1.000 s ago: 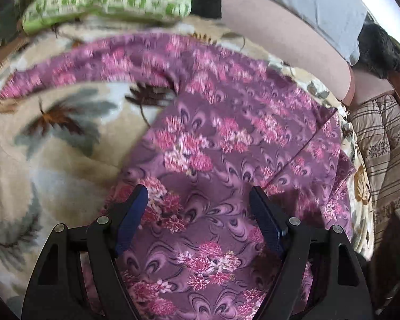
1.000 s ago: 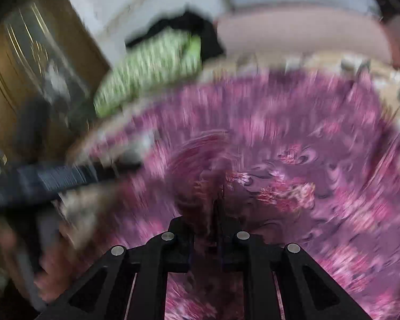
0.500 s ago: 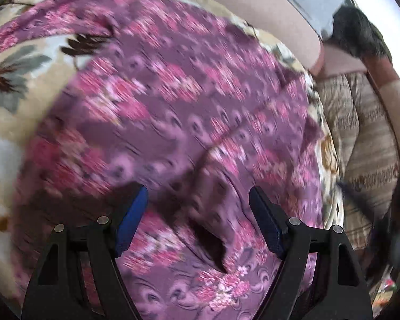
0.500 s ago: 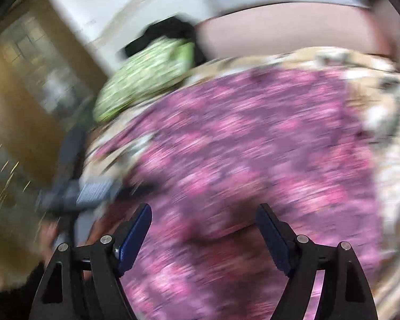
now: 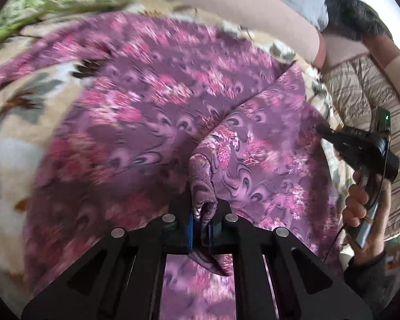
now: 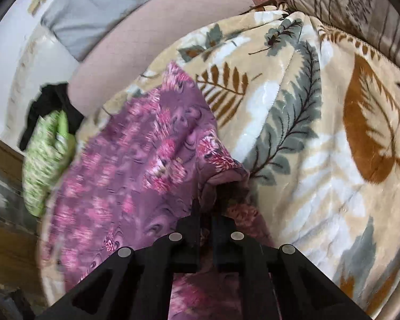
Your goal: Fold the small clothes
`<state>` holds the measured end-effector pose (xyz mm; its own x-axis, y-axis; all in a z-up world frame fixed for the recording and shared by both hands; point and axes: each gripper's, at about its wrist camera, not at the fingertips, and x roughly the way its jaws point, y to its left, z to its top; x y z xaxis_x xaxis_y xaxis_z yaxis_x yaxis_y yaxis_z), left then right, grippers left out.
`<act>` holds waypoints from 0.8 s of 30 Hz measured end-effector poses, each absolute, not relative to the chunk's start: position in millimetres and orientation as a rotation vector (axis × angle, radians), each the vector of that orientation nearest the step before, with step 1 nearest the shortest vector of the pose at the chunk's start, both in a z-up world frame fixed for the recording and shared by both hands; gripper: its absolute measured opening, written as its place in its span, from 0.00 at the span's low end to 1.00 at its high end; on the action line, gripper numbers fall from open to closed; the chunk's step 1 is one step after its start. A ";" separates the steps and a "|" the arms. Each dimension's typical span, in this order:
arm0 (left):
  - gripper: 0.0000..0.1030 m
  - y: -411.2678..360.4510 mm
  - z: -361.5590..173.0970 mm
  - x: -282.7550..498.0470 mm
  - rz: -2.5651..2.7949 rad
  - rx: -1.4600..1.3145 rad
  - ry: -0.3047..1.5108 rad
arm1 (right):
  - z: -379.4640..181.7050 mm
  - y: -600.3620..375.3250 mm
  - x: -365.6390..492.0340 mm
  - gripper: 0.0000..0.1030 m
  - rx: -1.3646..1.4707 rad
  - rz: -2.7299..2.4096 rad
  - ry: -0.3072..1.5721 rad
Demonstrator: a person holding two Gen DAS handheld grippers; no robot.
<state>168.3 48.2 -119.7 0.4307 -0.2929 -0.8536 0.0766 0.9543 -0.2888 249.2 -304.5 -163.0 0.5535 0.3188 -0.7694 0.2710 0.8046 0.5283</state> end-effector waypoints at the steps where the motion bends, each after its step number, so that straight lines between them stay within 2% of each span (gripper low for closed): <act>1: 0.06 51.9 -116.5 163.1 -0.201 -0.212 1.086 | -157.9 -302.3 246.5 0.05 0.630 0.040 1.001; 6: 0.06 45.2 -159.9 172.8 -0.185 -0.184 1.219 | -189.1 -281.3 257.0 0.06 0.587 0.028 1.117; 11: 0.22 54.7 -155.5 166.4 -0.203 -0.164 1.182 | -173.9 -290.5 243.1 0.08 0.605 0.068 1.029; 13: 0.22 63.0 -154.4 162.9 -0.191 -0.192 1.193 | -169.0 -292.7 228.2 0.18 0.615 0.087 1.005; 16: 0.23 70.0 -138.0 150.6 -0.146 -0.187 1.152 | -160.1 -289.0 197.7 0.25 0.615 0.093 0.981; 17: 0.32 73.6 -131.3 143.9 -0.122 -0.171 1.125 | -155.5 -284.9 186.2 0.26 0.611 0.108 0.967; 18: 0.41 76.6 -127.0 140.0 -0.103 -0.163 1.109 | -148.7 -277.8 174.6 0.32 0.592 0.118 0.955; 19: 0.58 80.5 -122.1 134.4 -0.084 -0.163 1.091 | -140.3 -268.5 164.4 0.40 0.562 0.125 0.947; 20: 0.63 84.2 -114.8 127.2 -0.069 -0.168 1.060 | -134.0 -262.1 158.0 0.43 0.544 0.133 0.936; 24: 0.63 85.3 -97.5 114.4 -0.061 -0.165 1.002 | -99.8 -221.6 123.9 0.53 0.459 0.192 0.893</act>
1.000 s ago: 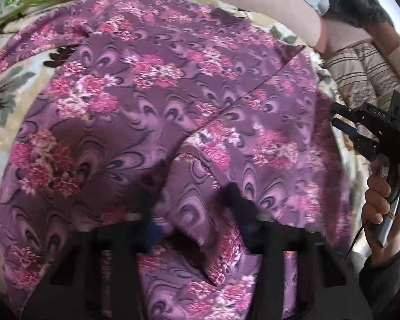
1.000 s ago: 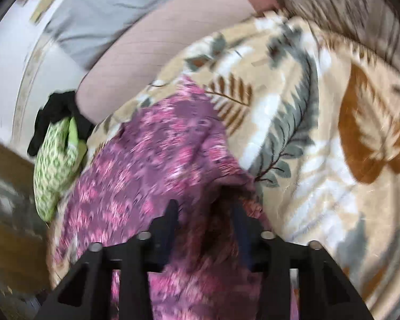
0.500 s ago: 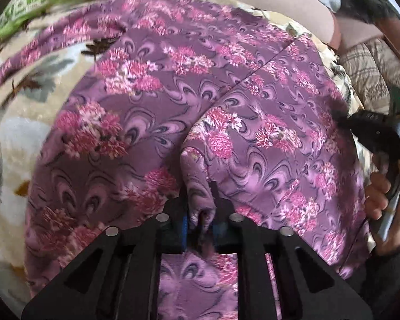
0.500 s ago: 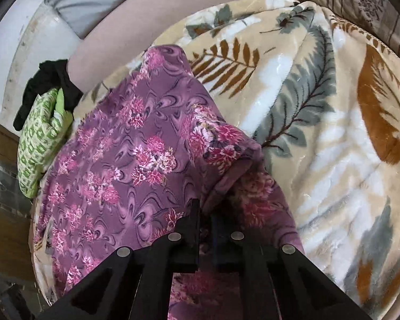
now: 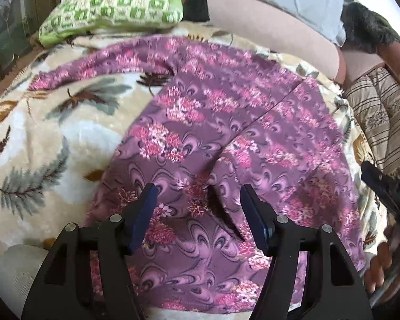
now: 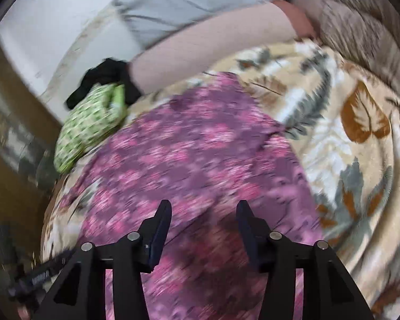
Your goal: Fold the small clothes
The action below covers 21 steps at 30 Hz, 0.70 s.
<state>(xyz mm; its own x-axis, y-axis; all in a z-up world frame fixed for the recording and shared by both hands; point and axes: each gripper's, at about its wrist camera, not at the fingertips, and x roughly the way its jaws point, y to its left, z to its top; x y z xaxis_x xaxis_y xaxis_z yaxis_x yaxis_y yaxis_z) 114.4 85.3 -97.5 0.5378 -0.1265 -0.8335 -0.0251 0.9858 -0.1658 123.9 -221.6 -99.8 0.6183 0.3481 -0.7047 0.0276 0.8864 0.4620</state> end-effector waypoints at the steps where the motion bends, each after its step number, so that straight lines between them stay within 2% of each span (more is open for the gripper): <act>1: 0.63 84.9 -95.4 111.6 -0.053 -0.155 1.000 | -94.1 -214.4 117.6 0.55 0.449 0.199 0.890; 11: 0.63 68.1 -72.5 87.4 -0.075 -0.114 1.031 | -46.3 -183.3 65.6 0.55 0.363 0.214 0.895; 15: 0.63 59.2 -64.3 80.0 -0.083 -0.067 0.987 | -36.6 -189.4 60.0 0.55 0.399 0.195 0.874; 21: 0.63 63.9 -66.5 86.4 -0.122 -0.156 1.026 | -26.8 -181.5 59.4 0.55 0.406 0.178 0.845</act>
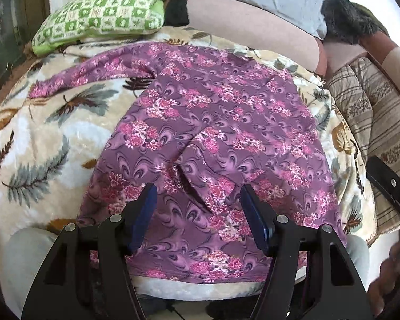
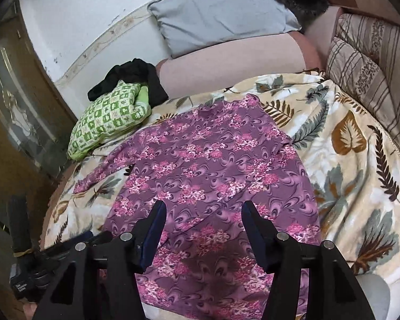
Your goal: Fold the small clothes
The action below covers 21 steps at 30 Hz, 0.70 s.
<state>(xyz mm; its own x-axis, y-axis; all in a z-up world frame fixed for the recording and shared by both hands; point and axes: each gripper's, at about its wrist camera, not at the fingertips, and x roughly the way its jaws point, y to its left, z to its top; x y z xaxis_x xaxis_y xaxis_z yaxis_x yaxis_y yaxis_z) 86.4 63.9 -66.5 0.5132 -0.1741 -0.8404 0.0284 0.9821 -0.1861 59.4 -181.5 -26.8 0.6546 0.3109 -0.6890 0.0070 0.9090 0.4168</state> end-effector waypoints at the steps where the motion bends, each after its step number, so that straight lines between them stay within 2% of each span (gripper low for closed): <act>1: 0.63 67.7 -66.4 87.7 -0.117 -0.168 1.028 | -25.8 -179.9 60.0 0.55 0.418 0.197 0.853; 11: 0.63 171.9 -61.2 124.0 0.022 -0.371 1.013 | -17.7 -136.6 83.3 0.55 0.382 0.340 0.895; 21: 0.63 318.2 -106.0 227.3 0.269 -0.562 1.043 | -58.7 -88.7 132.7 0.55 0.350 0.386 0.990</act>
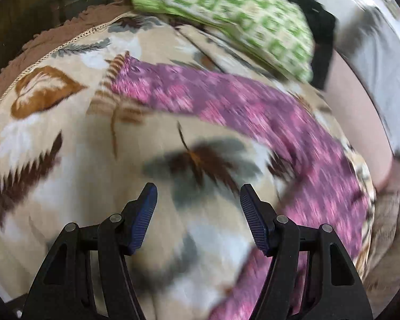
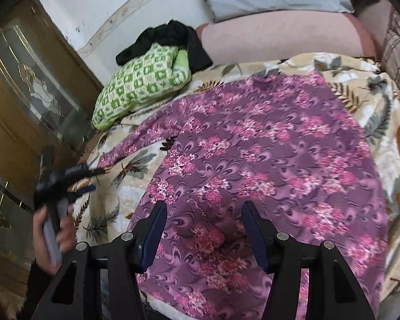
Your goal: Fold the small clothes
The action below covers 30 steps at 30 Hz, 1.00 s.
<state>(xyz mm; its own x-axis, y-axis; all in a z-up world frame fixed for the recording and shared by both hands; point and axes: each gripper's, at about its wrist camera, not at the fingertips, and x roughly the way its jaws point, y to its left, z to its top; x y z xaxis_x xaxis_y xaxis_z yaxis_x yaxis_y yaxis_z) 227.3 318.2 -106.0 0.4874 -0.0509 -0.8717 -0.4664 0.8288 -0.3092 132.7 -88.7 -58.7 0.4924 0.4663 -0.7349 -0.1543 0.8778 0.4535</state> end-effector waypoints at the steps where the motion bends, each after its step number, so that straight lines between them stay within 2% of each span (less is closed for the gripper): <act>1: 0.63 328.8 -112.3 237.5 0.292 -0.582 1.044 | -62.4 -84.4 137.5 0.55 0.343 0.389 0.995; 9: 0.63 394.0 -157.6 304.6 0.387 -0.785 1.059 | -90.2 -48.5 188.3 0.55 0.324 0.442 1.035; 13: 0.62 407.6 -162.5 319.1 0.465 -0.794 1.039 | -89.7 -28.2 211.5 0.55 0.322 0.491 1.029; 15: 0.51 410.8 -159.0 325.1 0.502 -0.786 1.023 | -89.0 -19.9 219.6 0.55 0.329 0.513 1.039; 16: 0.25 409.6 -157.7 329.0 0.510 -0.755 1.030 | -88.2 -18.1 220.3 0.55 0.328 0.516 1.040; 17: 0.13 407.7 -156.6 332.6 0.503 -0.727 1.044 | -87.4 -16.4 220.3 0.55 0.324 0.519 1.040; 18: 0.13 406.1 -153.0 333.7 0.499 -0.710 1.042 | -86.6 -15.5 218.6 0.55 0.316 0.519 1.037; 24: 0.11 348.4 -61.2 301.4 0.407 -0.416 0.783 | -89.3 -30.4 208.5 0.55 0.320 0.493 1.046; 27: 0.12 279.5 -9.3 266.5 0.232 -0.211 0.635 | -87.1 -48.8 201.7 0.55 0.348 0.468 1.034; 30: 0.12 204.5 15.2 231.5 0.037 -0.053 0.554 | -86.5 -76.1 194.6 0.55 0.387 0.432 1.018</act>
